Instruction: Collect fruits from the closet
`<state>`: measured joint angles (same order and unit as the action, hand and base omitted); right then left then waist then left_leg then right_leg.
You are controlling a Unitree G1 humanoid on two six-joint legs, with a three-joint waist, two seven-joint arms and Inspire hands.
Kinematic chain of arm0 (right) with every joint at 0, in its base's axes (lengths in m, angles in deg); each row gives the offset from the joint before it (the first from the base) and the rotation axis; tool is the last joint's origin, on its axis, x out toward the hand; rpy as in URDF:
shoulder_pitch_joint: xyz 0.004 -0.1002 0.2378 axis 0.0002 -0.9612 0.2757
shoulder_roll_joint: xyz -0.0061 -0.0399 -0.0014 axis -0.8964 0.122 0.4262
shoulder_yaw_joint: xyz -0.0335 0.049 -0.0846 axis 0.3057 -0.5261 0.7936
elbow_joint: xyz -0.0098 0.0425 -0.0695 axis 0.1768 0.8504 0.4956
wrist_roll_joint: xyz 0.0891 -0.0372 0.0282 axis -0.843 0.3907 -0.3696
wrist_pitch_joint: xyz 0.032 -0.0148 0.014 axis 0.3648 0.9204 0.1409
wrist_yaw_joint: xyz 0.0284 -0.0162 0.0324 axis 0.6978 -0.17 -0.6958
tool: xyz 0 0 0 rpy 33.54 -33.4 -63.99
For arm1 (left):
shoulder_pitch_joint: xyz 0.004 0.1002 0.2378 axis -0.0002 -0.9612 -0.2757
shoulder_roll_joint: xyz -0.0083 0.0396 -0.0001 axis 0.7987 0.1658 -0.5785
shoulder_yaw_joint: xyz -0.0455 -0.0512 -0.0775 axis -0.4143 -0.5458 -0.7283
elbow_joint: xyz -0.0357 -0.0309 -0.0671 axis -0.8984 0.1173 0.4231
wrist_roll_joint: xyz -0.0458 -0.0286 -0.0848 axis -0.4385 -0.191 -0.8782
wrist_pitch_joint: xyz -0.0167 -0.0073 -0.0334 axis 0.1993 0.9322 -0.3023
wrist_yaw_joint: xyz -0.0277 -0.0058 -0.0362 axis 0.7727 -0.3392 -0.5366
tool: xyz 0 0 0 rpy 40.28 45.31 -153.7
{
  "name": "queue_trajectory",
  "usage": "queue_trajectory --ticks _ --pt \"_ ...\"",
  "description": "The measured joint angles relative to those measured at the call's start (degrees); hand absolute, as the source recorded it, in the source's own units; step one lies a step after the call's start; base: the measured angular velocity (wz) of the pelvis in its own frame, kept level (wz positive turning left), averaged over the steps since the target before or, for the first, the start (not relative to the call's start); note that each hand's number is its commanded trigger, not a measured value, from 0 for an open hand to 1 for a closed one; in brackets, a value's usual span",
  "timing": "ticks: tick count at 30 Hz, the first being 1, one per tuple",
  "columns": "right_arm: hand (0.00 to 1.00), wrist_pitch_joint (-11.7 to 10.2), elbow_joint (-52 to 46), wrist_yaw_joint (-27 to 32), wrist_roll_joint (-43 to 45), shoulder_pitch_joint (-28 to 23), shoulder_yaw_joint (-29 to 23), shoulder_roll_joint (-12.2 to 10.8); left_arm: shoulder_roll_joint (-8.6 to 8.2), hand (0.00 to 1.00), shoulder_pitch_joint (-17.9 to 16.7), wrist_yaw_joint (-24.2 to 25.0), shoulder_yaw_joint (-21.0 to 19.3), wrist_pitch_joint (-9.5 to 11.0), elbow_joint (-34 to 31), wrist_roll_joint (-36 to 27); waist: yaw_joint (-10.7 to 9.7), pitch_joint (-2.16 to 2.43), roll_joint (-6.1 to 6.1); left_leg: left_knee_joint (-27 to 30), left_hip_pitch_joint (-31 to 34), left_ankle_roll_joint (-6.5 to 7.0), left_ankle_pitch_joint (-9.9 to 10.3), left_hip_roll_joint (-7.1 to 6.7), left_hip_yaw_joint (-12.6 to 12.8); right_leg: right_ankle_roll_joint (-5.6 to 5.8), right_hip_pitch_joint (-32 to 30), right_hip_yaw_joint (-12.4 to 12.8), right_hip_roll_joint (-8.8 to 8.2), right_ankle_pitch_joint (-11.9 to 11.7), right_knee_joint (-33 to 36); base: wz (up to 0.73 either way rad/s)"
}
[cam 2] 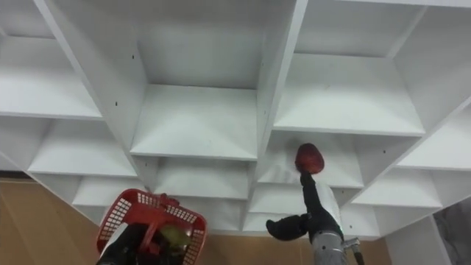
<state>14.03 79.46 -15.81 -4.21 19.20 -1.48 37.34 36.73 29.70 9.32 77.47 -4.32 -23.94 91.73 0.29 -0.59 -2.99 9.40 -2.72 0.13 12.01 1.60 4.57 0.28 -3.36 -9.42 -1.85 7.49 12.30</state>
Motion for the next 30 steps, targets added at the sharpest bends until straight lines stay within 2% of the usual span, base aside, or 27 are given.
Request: queue_trajectory --ticks 4,14,20,26,30 --pt "0.0 0.0 -0.51 1.62 -0.52 0.11 -0.33 0.0 0.04 1.0 -0.02 0.23 -0.06 -0.14 0.01 0.02 -0.08 0.12 -0.22 0.0 0.02 0.0 0.0 0.02 -0.01 0.01 0.23 -0.07 0.04 -0.03 -0.33 0.0" --pt "0.0 0.0 -3.94 7.44 -1.42 1.5 -3.33 0.09 1.04 1.0 -0.15 0.77 -0.79 -2.15 0.47 0.01 -0.05 0.14 -0.11 0.06 0.09 -0.01 0.0 0.06 -0.01 0.02 0.38 -0.17 0.08 -0.11 -0.64 0.0" --pt "0.0 -0.01 -3.94 10.67 -8.21 2.65 -3.82 0.16 1.09 1.0 -0.13 0.81 -1.7 -2.84 0.67 0.0 -0.02 0.17 -0.1 0.06 0.06 -0.01 0.0 0.06 -0.08 0.02 0.33 -0.35 0.06 -0.1 -0.72 0.0" --pt "0.0 -0.01 -3.93 12.12 -9.74 2.69 -3.7 0.21 1.16 1.0 -0.03 0.8 -1.73 -2.87 0.37 0.05 0.1 0.21 -0.17 0.15 0.48 -0.01 0.0 0.06 -0.28 0.02 0.11 -0.6 0.01 -0.1 -0.7 0.01" --pt "0.0 -0.01 -2.81 12.15 -10.03 4.36 -3.7 0.69 1.32 1.0 0.51 0.79 -2.28 -2.87 0.09 0.59 0.32 0.44 -0.59 0.35 1.27 -0.01 -0.01 0.07 -0.67 -0.09 -0.69 -1.06 -0.03 -0.19 -0.61 0.04"
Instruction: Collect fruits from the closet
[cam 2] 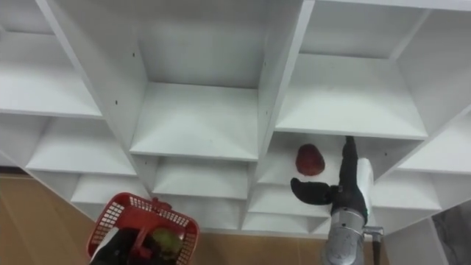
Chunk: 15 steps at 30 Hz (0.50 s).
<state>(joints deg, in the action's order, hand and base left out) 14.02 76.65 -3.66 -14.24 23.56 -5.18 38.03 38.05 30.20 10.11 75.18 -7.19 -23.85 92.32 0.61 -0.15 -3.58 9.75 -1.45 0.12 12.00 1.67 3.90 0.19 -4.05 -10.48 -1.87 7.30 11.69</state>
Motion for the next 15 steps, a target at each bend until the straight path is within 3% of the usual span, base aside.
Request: queue_trajectory --ticks 4,9,15 --pt "0.0 -0.04 4.17 -0.16 -2.45 3.46 0.0 0.77 0.25 1.0 0.29 0.03 0.01 0.0 0.1 0.06 0.15 -0.07 -0.38 0.3 0.25 0.0 0.0 0.03 -0.31 -0.03 0.02 -0.22 -0.01 -0.02 0.09 0.03" --pt "0.0 -0.04 8.17 -0.38 -6.74 7.75 0.06 2.36 1.35 1.0 2.24 1.16 0.04 -0.01 0.13 0.41 1.42 -0.81 -2.07 1.73 2.98 -0.01 0.0 0.06 -1.07 -0.18 -1.41 -0.8 -0.1 -0.08 0.1 0.09" --pt "0.0 0.02 10.83 -1.66 -6.96 11.84 0.05 4.0 2.12 1.0 3.2 2.27 0.06 -0.05 0.08 2.05 2.19 -0.67 -3.34 3.08 6.57 -0.03 -0.01 -0.06 -2.47 -0.36 -4.33 -2.41 -0.49 -0.37 0.75 0.12"
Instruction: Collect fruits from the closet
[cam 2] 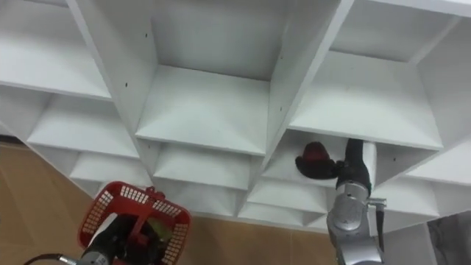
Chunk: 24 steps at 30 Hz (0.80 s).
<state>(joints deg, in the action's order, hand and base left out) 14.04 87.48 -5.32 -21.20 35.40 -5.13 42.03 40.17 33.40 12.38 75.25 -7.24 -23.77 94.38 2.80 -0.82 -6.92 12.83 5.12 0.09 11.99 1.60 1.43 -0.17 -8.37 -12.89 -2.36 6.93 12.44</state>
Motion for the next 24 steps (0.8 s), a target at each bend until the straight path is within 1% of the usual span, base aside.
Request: queue_trajectory --ticks 2,6,8,13,18,22,24 --pt "0.0 0.01 1.16 -0.05 -0.05 1.25 0.05 0.13 0.33 1.0 0.06 -0.01 0.03 -0.09 0.05 0.0 0.4 -0.02 -0.02 0.07 0.42 -0.01 -0.01 -0.01 -0.25 -0.01 -0.33 -0.31 -0.07 0.0 0.14 0.06" --pt "0.0 0.27 3.44 -0.47 0.17 2.88 -0.02 0.14 0.25 1.0 0.16 0.02 0.01 -0.19 0.15 0.05 0.66 -0.03 -0.05 0.09 1.06 -0.02 -0.02 -0.18 -1.31 0.01 -0.4 -1.59 -0.38 0.01 0.14 0.14" --pt "0.0 0.36 3.77 -1.04 0.24 3.4 -0.05 0.14 0.23 1.0 0.18 0.2 -0.04 -0.55 0.31 0.04 0.75 -0.05 -0.08 0.26 1.42 -0.01 -0.02 -0.3 -1.45 0.01 -0.61 -1.66 -0.49 0.01 0.14 0.05" --pt "0.0 0.63 8.34 -2.32 0.24 6.47 -0.13 0.4 0.23 1.0 0.82 -0.01 -0.05 -1.28 1.72 -0.03 0.88 -0.09 -0.08 0.84 2.2 -0.01 -0.02 -0.33 -1.87 0.01 -0.73 -1.64 -0.5 0.01 0.17 0.04" --pt "0.0 0.63 10.98 -3.43 -0.13 7.9 -0.28 1.03 0.14 1.0 0.89 -0.01 -0.02 -1.29 1.75 0.03 0.78 -0.44 0.42 0.91 2.61 -0.01 -0.02 -0.35 -2.34 0.01 -0.77 -2.42 -0.57 0.01 0.2 0.06" --pt "0.0 0.62 12.07 -3.55 -1.39 8.46 -0.64 1.24 0.02 1.0 1.07 -0.02 0.05 -1.3 1.74 0.03 0.61 -0.61 0.67 0.79 2.83 -0.02 -0.03 -0.33 -2.66 0.0 -0.86 -2.91 -0.59 0.03 0.19 0.06" --pt "0.0 0.62 13.63 -3.55 -2.06 9.44 -0.69 1.82 -0.1 1.0 1.38 -0.03 0.14 -1.31 1.63 0.08 0.65 -0.63 0.73 0.84 3.54 -0.04 -0.05 -0.37 -2.83 0.0 -1.62 -2.95 -0.6 0.02 0.19 0.0"
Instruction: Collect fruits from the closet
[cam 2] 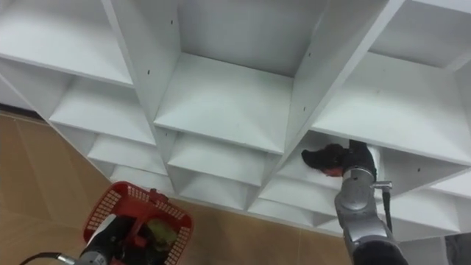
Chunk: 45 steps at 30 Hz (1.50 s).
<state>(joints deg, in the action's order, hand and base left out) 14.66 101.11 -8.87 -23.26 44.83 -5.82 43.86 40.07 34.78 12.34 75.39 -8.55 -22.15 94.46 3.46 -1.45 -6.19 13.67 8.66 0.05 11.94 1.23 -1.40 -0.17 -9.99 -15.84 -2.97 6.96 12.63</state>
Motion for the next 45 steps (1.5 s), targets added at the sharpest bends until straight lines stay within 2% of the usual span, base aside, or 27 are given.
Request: queue_trajectory --ticks 6,11,19,24,45 --pt "0.0 0.0 1.87 0.03 0.21 0.53 -0.08 0.84 0.12 1.0 0.31 -0.13 0.72 -0.28 -0.05 0.03 -0.12 -0.01 0.45 1.09 1.1 -0.03 -0.03 -0.03 -0.32 0.0 -0.61 -0.11 0.0 0.0 -0.01 0.03" --pt "0.0 0.0 2.03 0.03 0.13 0.52 -0.07 2.01 0.05 1.0 0.86 -0.21 1.12 -0.28 0.05 -0.03 -0.08 0.02 1.33 1.07 1.12 -0.03 -0.03 -0.01 -0.25 0.0 -0.75 -0.06 0.0 0.0 0.0 -0.01" --pt "0.0 0.03 3.84 0.03 0.13 0.44 -0.06 2.49 0.06 1.0 1.38 -0.2 2.13 -0.29 0.4 -0.05 -0.06 0.04 1.44 1.15 1.66 -0.04 -0.03 0.01 -0.19 -0.06 -1.14 -0.06 0.01 -0.04 0.0 0.0" --pt "0.0 0.03 6.91 0.11 0.07 0.38 -0.01 2.48 0.02 1.0 2.11 -0.21 2.17 -0.27 4.93 -0.06 0.03 0.18 1.95 1.17 1.67 -0.04 -0.04 0.0 -0.17 -0.16 -1.19 -0.05 0.01 -0.1 0.16 0.0" --pt "0.0 -0.07 8.12 1.45 0.07 0.39 -0.02 2.49 0.02 1.0 4.05 -0.59 2.16 0.07 6.31 -0.05 0.13 0.17 2.03 1.18 1.75 -0.06 -0.05 0.0 -0.02 -0.16 -1.41 0.05 0.0 -0.11 0.29 0.0"
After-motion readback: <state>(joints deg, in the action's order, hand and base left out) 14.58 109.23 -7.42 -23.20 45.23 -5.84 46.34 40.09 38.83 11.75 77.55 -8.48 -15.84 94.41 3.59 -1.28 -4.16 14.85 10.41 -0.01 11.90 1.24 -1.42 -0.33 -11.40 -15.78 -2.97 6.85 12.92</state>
